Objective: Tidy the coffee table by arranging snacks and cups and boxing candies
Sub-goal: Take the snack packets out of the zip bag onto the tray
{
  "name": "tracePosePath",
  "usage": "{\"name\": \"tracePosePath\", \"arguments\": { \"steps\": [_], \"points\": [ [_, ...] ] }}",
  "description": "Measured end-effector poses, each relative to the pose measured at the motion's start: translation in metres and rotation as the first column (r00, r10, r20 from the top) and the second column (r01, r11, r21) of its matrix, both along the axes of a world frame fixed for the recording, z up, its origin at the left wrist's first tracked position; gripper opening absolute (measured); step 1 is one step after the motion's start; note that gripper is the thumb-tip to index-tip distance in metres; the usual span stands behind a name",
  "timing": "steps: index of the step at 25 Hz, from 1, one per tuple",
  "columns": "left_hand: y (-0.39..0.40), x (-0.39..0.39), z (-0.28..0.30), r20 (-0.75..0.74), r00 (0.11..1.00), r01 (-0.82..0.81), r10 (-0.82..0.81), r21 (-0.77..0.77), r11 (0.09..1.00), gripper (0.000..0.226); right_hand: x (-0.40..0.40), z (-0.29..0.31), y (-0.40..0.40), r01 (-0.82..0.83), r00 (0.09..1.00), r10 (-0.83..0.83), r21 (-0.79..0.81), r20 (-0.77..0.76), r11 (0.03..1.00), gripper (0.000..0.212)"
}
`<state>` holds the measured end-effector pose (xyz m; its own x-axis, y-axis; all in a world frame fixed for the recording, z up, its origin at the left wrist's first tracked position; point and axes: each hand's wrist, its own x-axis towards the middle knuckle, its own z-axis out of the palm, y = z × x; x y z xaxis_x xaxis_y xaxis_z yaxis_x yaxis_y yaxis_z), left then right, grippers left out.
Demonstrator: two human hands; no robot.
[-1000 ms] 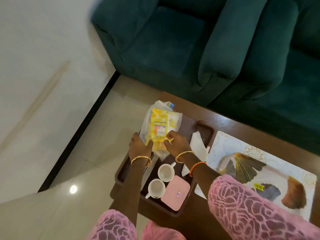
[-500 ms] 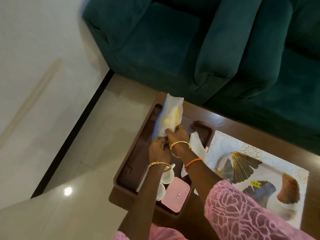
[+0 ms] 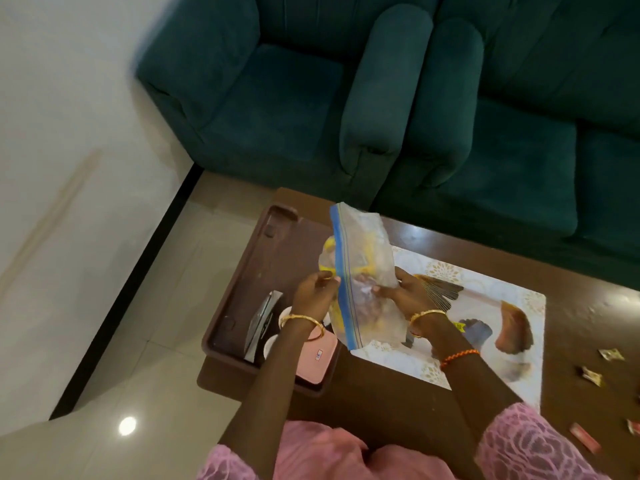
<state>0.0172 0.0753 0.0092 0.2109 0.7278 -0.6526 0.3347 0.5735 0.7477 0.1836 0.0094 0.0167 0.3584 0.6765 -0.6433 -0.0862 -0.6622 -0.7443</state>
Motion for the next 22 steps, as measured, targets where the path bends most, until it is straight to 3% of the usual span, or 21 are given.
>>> {"name": "tracePosePath", "arguments": {
  "steps": [3, 5, 9, 12, 14, 17, 22],
  "points": [
    [-0.036, 0.027, 0.0, -0.05, 0.99, 0.126, -0.131, -0.095, 0.988, 0.031, 0.015, -0.008, -0.047, -0.021, 0.996, 0.021, -0.005, 0.083, 1.0, 0.025],
    [-0.067, 0.043, 0.003, -0.043, 0.986, 0.154, -0.163, -0.162, 0.975, 0.026, 0.026, -0.017, -0.079, 0.037, 0.995, -0.039, 0.018, 0.091, 0.999, 0.021],
    [-0.126, 0.066, 0.008, 0.089, 0.995, 0.063, -0.035, -0.34, 0.938, 0.008, 0.037, -0.034, -0.141, 0.11, 0.983, -0.107, -0.013, 0.149, 0.994, 0.017],
    [-0.161, 0.077, 0.013, 0.05, 0.999, 0.009, 0.007, -0.319, 0.948, 0.008, 0.039, -0.042, -0.178, 0.161, 0.981, -0.151, -0.072, 0.124, 0.984, 0.021],
    [-0.179, 0.084, 0.017, 0.038, 0.999, -0.022, 0.035, -0.293, 0.956, 0.01, 0.043, -0.038, -0.195, 0.164, 0.971, -0.145, -0.088, 0.188, 0.983, 0.019],
    [-0.196, 0.092, 0.023, 0.048, 0.995, -0.071, 0.089, -0.287, 0.955, 0.012, 0.053, -0.013, -0.207, 0.04, 0.93, -0.052, 0.041, 0.364, 0.998, 0.012],
    [-0.217, 0.107, 0.037, 0.079, 0.986, -0.122, 0.149, -0.274, 0.954, 0.008, 0.049, 0.03, -0.213, -0.259, 0.875, 0.142, 0.2, 0.463, 0.945, 0.02]
  ]
}}
